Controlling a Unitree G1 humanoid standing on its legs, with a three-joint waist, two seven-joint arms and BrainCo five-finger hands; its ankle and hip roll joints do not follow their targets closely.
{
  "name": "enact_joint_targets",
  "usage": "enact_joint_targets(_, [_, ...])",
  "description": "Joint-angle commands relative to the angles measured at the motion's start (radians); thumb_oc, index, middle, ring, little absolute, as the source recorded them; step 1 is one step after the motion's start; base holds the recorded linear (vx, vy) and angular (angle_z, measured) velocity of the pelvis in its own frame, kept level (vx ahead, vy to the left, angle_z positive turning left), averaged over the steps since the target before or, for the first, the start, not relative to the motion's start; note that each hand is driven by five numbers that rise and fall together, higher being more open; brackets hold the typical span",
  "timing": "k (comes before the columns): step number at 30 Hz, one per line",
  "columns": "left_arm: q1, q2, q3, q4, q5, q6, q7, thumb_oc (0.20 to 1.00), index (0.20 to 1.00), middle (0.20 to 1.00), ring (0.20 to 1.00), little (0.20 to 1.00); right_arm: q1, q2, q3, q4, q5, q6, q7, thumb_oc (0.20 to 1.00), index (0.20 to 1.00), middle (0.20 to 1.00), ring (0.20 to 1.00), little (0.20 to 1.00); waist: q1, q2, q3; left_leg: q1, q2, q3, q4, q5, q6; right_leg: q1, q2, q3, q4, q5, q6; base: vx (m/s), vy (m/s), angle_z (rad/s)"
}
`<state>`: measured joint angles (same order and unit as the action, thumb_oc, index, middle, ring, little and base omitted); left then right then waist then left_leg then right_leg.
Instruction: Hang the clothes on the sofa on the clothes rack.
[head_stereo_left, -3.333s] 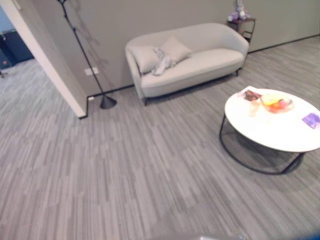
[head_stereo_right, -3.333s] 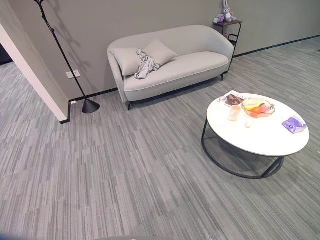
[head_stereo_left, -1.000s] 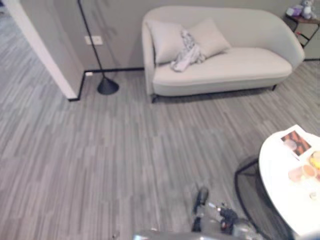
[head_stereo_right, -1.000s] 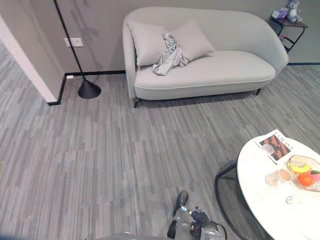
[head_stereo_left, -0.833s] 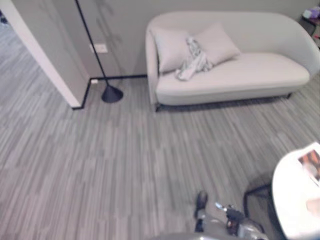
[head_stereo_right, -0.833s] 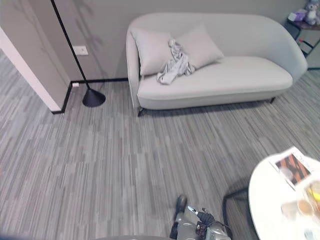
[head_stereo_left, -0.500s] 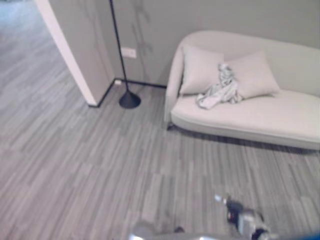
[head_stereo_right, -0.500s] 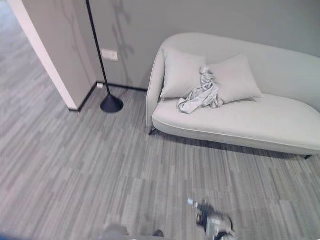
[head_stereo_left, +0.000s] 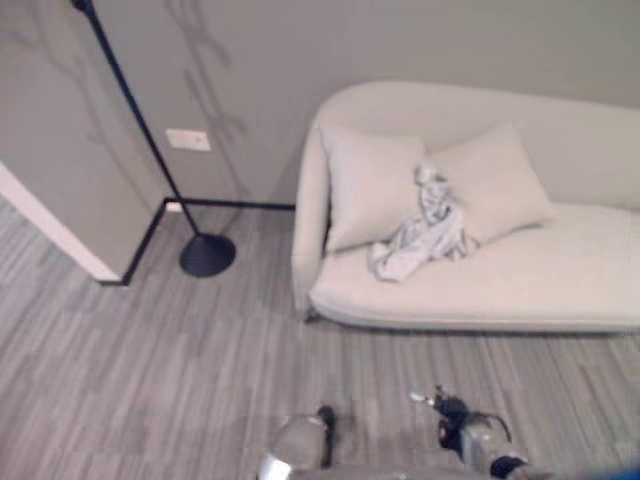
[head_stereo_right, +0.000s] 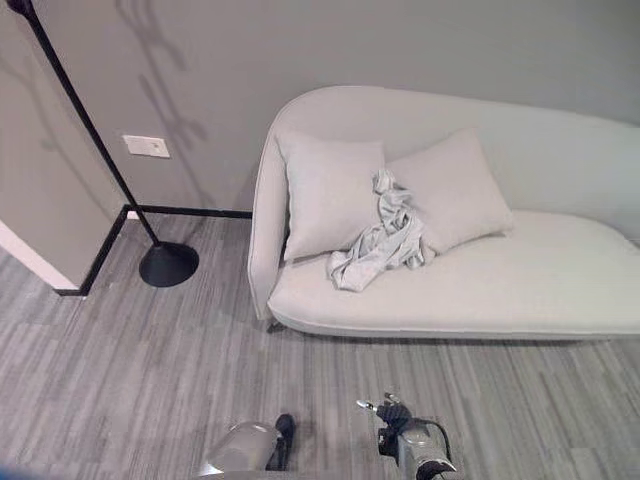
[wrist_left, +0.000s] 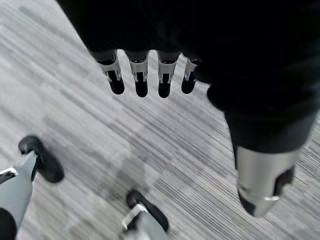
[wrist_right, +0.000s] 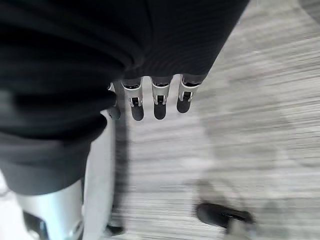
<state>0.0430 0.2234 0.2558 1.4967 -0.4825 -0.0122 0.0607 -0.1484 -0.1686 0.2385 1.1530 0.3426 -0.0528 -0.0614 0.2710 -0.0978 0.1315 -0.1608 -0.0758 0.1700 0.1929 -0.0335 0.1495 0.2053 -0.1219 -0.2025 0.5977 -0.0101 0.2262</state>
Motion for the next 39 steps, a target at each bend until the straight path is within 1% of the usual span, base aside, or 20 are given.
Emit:
enact_joint_targets(1, [0.074,0.009,-0.047,-0.026,-0.041,-0.007,0.039,1.0,1.0,1.0,1.0,1.0,0.014,-0.014,-0.039,-0.112,-0.032,-0.021,-0.07,1.0,1.0,1.0,1.0,1.0,0.0,0.085,-0.054,0.026,0.003,-0.079,-0.238,0.167,-0.047,-0.184,-0.001,-0.018,0.097,0.126,-0.055,0.45,0.267,0.68])
enact_joint_targets(3, [0.07,0.007,-0.048,-0.04,-0.039,-0.015,0.046,1.0,1.0,1.0,1.0,1.0,0.039,-0.024,-0.044,-0.215,-0.052,-0.034,-0.098,1.0,1.0,1.0,1.0,1.0,-0.038,0.104,-0.047,0.103,-0.002,-0.111,-0.28,0.144,-0.054,-0.238,-0.045,-0.077,0.065,0.052,-0.074,0.31,0.121,0.74])
enact_joint_targets(4, [0.069,0.002,-0.051,-0.047,-0.033,-0.018,0.051,1.0,1.0,1.0,1.0,1.0,0.052,-0.036,-0.048,-0.266,-0.072,-0.034,-0.112,1.0,1.0,1.0,1.0,1.0,-0.055,0.115,-0.042,0.12,0.004,-0.134,-0.28,0.138,-0.06,-0.253,-0.06,-0.106,0.005,0.028,-0.087,0.4,0.071,0.64])
enact_joint_targets(5, [0.06,-0.002,-0.057,-0.062,-0.027,-0.027,0.066,1.0,1.0,1.0,1.0,1.0,0.089,-0.055,-0.089,-0.354,-0.081,-0.043,-0.144,1.0,1.0,1.0,1.0,1.0,-0.079,0.122,-0.027,0.145,0.008,-0.167,-0.28,0.119,-0.075,-0.281,-0.084,-0.116,-0.13,-0.017,-0.103,0.34,-0.029,0.59])
enact_joint_targets(6, [0.055,-0.006,-0.062,-0.067,-0.026,-0.035,0.073,1.0,1.0,1.0,1.0,1.0,0.104,-0.062,-0.112,-0.395,-0.084,-0.046,-0.163,1.0,1.0,1.0,1.0,1.0,-0.092,0.122,-0.017,0.155,0.012,-0.192,-0.28,0.106,-0.086,-0.287,-0.097,-0.112,-0.253,-0.005,-0.1,0.24,-0.055,0.86])
enact_joint_targets(7, [0.055,-0.006,-0.062,-0.067,-0.026,-0.035,0.073,1.0,1.0,1.0,1.0,1.0,0.104,-0.063,-0.112,-0.396,-0.085,-0.045,-0.163,1.0,1.0,1.0,1.0,1.0,-0.093,0.126,-0.018,0.153,0.015,-0.195,-0.28,0.107,-0.087,-0.282,-0.092,-0.116,-0.263,0.002,-0.101,0.18,-0.093,1.09])
enact_joint_targets(9, [0.055,-0.02,-0.058,-0.071,-0.013,-0.04,0.081,1.0,1.0,1.0,1.0,1.0,0.138,-0.085,-0.146,-0.498,-0.163,-0.036,-0.208,1.0,1.0,1.0,1.0,1.0,-0.108,0.116,-0.01,0.179,0.013,-0.225,-0.28,0.068,-0.106,-0.295,-0.128,-0.09,-0.478,0.08,-0.067,0.19,-0.094,0.75])
enact_joint_targets(10, [0.055,-0.02,-0.058,-0.071,-0.012,-0.04,0.081,1.0,1.0,1.0,1.0,1.0,0.139,-0.085,-0.146,-0.499,-0.164,-0.035,-0.208,1.0,1.0,1.0,1.0,1.0,-0.109,0.117,-0.011,0.177,0.014,-0.226,-0.28,0.07,-0.105,-0.294,-0.127,-0.092,-0.486,0.086,-0.067,0.26,-0.129,0.32])
enact_joint_targets(11, [0.052,-0.028,-0.044,-0.078,0.003,-0.049,0.098,1.0,1.0,1.0,1.0,1.0,0.173,-0.115,-0.177,-0.577,-0.273,-0.023,-0.263,1.0,1.0,1.0,1.0,1.0,-0.12,0.107,-0.005,0.198,0.015,-0.247,-0.28,0.046,-0.115,-0.325,-0.151,-0.059,-0.577,0.161,-0.036,0.17,-0.08,0.32])
enact_joint_targets(12, [0.053,-0.029,-0.044,-0.078,0.004,-0.049,0.099,1.0,1.0,1.0,1.0,1.0,0.177,-0.115,-0.178,-0.582,-0.275,-0.02,-0.264,1.0,1.0,1.0,1.0,1.0,-0.121,0.109,-0.004,0.202,0.017,-0.249,-0.28,0.044,-0.116,-0.316,-0.148,-0.063,-0.586,0.165,-0.036,0.37,-0.171,0.5])
enact_joint_targets(13, [0.046,-0.039,-0.044,-0.084,0.027,-0.054,0.115,1.0,1.0,1.0,1.0,1.0,0.193,-0.139,-0.217,-0.625,-0.365,0.001,-0.33,1.0,1.0,1.0,1.0,1.0,-0.134,0.101,0.005,0.231,0.021,-0.277,-0.28,0.022,-0.123,-0.34,-0.157,-0.027,-0.627,0.218,-0.016,0.28,-0.138,0.58])
enact_joint_targets(15, [0.044,-0.043,-0.043,-0.082,0.032,-0.055,0.119,1.0,1.0,1.0,1.0,1.0,0.203,-0.141,-0.24,-0.631,-0.375,0.004,-0.355,1.0,1.0,1.0,1.0,1.0,-0.141,0.098,0.011,0.246,0.025,-0.295,-0.28,0.011,-0.127,-0.331,-0.154,-0.014,-0.647,0.234,-0.011,0.28,-0.145,0.66])
enact_joint_targets(16, [0.047,-0.05,-0.036,-0.059,0.031,-0.047,0.12,1.0,1.0,1.0,1.0,1.0,0.214,-0.134,-0.289,-0.619,-0.364,0.01,-0.405,1.0,1.0,1.0,1.0,1.0,-0.142,0.07,0.006,0.269,0.022,-0.325,-0.28,-0.013,-0.137,-0.299,-0.156,0.0,-0.664,0.238,-0.005,0.29,-0.154,0.62])
enact_joint_targets(17, [0.05,-0.055,-0.03,-0.046,0.031,-0.041,0.116,1.0,1.0,1.0,1.0,1.0,0.222,-0.132,-0.299,-0.614,-0.376,0.019,-0.421,1.0,1.0,1.0,1.0,1.0,-0.144,0.062,-0.001,0.279,0.027,-0.332,-0.28,-0.022,-0.14,-0.286,-0.158,-0.008,-0.662,0.241,0.001,0.37,-0.2,0.84])
enact_joint_targets(24, [0.085,-0.09,-0.04,0.014,0.085,-0.019,0.136,1.0,1.0,1.0,1.0,1.0,0.237,-0.142,-0.35,-0.533,-0.47,0.081,-0.553,1.0,1.0,1.0,1.0,1.0,-0.147,0.057,-0.039,0.274,0.105,-0.38,-0.28,-0.038,-0.187,-0.24,-0.119,-0.083,-0.668,0.193,-0.017,0.2,-0.151,0.45])
enact_joint_targets(27, [0.083,-0.08,-0.061,0.02,0.11,-0.015,0.141,1.0,1.0,1.0,1.0,1.0,0.192,-0.147,-0.347,-0.453,-0.412,0.081,-0.552,1.0,1.0,1.0,1.0,1.0,-0.14,0.059,-0.044,0.267,0.123,-0.387,-0.28,-0.036,-0.2,-0.237,-0.106,-0.094,-0.664,0.169,-0.027,0.11,-0.089,0.2])
enact_joint_targets(29, [0.071,-0.066,-0.091,0.016,0.127,-0.015,0.142,1.0,1.0,1.0,1.0,1.0,0.143,-0.151,-0.314,-0.399,-0.349,0.068,-0.494,1.0,1.0,1.0,1.0,1.0,-0.132,0.062,-0.045,0.257,0.136,-0.388,-0.28,-0.033,-0.21,-0.24,-0.097,-0.1,-0.659,0.153,-0.036,0.09,-0.079,0.09])
enact_joint_targets(33, [0.029,-0.028,-0.201,-0.035,0.163,-0.037,0.143,1.0,1.0,1.0,1.0,1.0,-0.036,-0.161,-0.297,-0.09,-0.018,-0.019,-0.382,1.0,1.0,1.0,1.0,1.0,-0.104,0.077,-0.043,0.228,0.178,-0.41,-0.28,-0.03,-0.241,-0.244,-0.064,-0.126,-0.655,0.11,-0.058,0.13,-0.131,0.13])
enact_joint_targets(36, [-0.011,-0.031,-0.286,-0.083,0.128,-0.054,0.153,1.0,1.0,1.0,1.0,1.0,-0.165,-0.156,-0.302,0.074,0.157,-0.055,-0.366,1.0,1.0,1.0,1.0,1.0,-0.087,0.096,-0.019,0.167,0.19,-0.453,-0.28,-0.002,-0.257,-0.275,-0.058,-0.16,-0.637,0.092,-0.066,-0.01,-0.088,0.34])
enact_joint_targets(39, [-0.052,-0.049,-0.358,-0.123,0.082,-0.071,0.168,1.0,1.0,1.0,1.0,1.0,-0.278,-0.153,-0.339,0.167,0.338,-0.09,-0.376,1.0,1.0,1.0,1.0,1.0,-0.069,0.137,0.017,0.105,0.198,-0.493,-0.28,0.022,-0.267,-0.323,-0.056,-0.199,-0.594,0.067,-0.074,-0.05,-0.043,0.41])
